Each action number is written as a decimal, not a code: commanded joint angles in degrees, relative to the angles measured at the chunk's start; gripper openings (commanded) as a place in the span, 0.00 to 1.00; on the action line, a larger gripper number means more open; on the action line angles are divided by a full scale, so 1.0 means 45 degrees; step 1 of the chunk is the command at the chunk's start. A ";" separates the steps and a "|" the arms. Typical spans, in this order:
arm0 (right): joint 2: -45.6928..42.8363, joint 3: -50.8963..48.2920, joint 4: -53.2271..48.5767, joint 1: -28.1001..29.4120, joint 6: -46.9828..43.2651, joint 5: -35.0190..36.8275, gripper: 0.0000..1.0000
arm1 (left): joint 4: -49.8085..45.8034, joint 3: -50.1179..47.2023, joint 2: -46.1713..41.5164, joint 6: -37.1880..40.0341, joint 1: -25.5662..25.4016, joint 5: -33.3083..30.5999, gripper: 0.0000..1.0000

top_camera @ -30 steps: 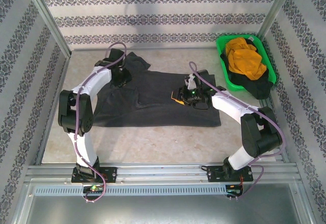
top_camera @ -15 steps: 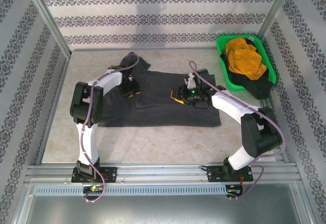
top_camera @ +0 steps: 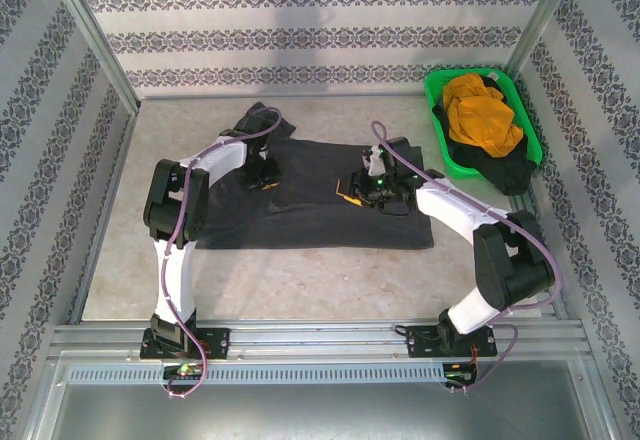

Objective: Fold and stack the t-shirts

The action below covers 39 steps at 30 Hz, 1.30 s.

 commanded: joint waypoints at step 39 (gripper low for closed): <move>0.0390 -0.2333 -0.8694 -0.0038 0.1592 0.6226 0.30 | 0.0301 -1.1524 -0.8293 -0.6434 0.5409 -0.1047 0.20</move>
